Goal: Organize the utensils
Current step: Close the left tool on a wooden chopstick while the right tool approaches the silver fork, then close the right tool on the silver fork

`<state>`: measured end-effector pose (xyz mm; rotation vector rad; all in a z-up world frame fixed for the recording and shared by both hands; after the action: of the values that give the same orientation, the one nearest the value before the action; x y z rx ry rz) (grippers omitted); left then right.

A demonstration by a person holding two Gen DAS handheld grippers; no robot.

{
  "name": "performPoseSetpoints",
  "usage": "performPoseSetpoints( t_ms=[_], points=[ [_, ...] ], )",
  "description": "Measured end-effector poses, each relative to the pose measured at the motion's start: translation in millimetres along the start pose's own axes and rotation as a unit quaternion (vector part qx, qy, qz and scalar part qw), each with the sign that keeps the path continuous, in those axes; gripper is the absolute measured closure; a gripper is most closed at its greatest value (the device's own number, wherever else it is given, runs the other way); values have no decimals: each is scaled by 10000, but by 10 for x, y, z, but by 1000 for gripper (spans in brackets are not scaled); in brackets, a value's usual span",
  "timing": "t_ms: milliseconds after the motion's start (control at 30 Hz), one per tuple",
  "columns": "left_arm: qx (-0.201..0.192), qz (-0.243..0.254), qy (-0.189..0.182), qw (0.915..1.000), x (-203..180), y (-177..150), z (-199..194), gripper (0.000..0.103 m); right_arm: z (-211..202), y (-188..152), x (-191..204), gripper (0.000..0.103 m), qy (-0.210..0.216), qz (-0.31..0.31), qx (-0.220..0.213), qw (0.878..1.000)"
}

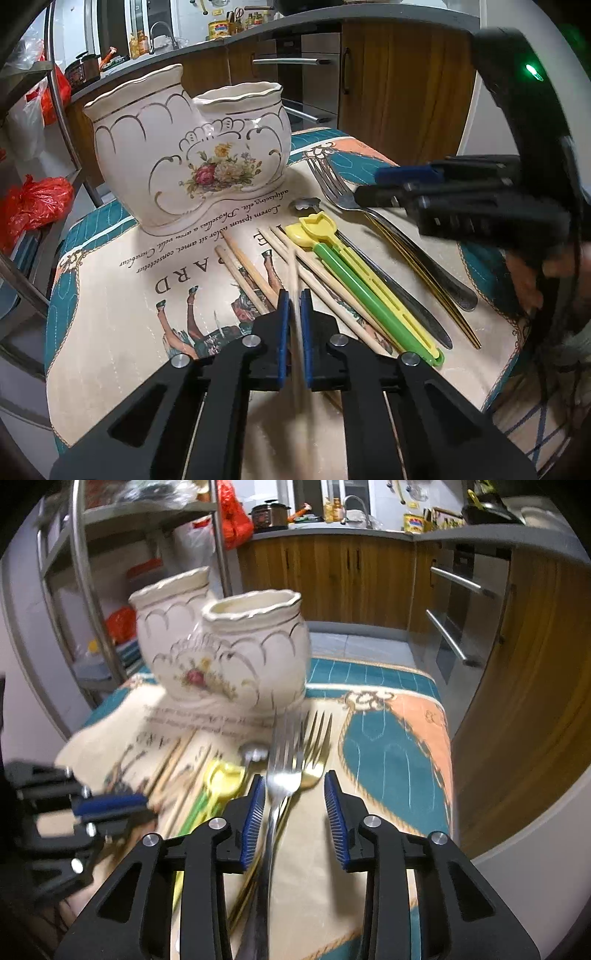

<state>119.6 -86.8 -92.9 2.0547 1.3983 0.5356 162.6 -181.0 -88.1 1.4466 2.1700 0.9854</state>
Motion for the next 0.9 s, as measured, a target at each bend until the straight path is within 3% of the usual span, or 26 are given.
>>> performPoseSetpoints(
  t_ms=[467, 533, 600, 667, 900],
  points=[
    [-223, -49, -80, 9997, 119, 85, -123, 97, 288, 179, -18, 71, 872, 379, 455, 9944],
    [-265, -62, -54, 9996, 129, 96, -131, 97, 320, 161, -10, 75, 956, 429, 514, 9932],
    [-305, -84, -38, 9995, 152, 109, -136, 97, 314, 160, -7, 90, 952, 447, 495, 9932],
    [-335, -116, -26, 9994, 180, 104, -142, 97, 288, 165, -7, 96, 951, 441, 438, 9935],
    [-429, -153, 45, 9990, 233, 106, -180, 97, 147, 204, 45, 97, 994, 307, 169, 9944]
  ],
)
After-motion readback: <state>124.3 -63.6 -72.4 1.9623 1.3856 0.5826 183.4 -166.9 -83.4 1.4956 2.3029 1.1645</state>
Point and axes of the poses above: each gripper's, at about its wrist camera, not at the fingertips, and z roughly the way its jaws point, x to its left, y to its top, the point moved 8 cm from there along z, roughly the way its jaws point, and after that the axes turned 2 degrees about -y, right-handed, at the moved point
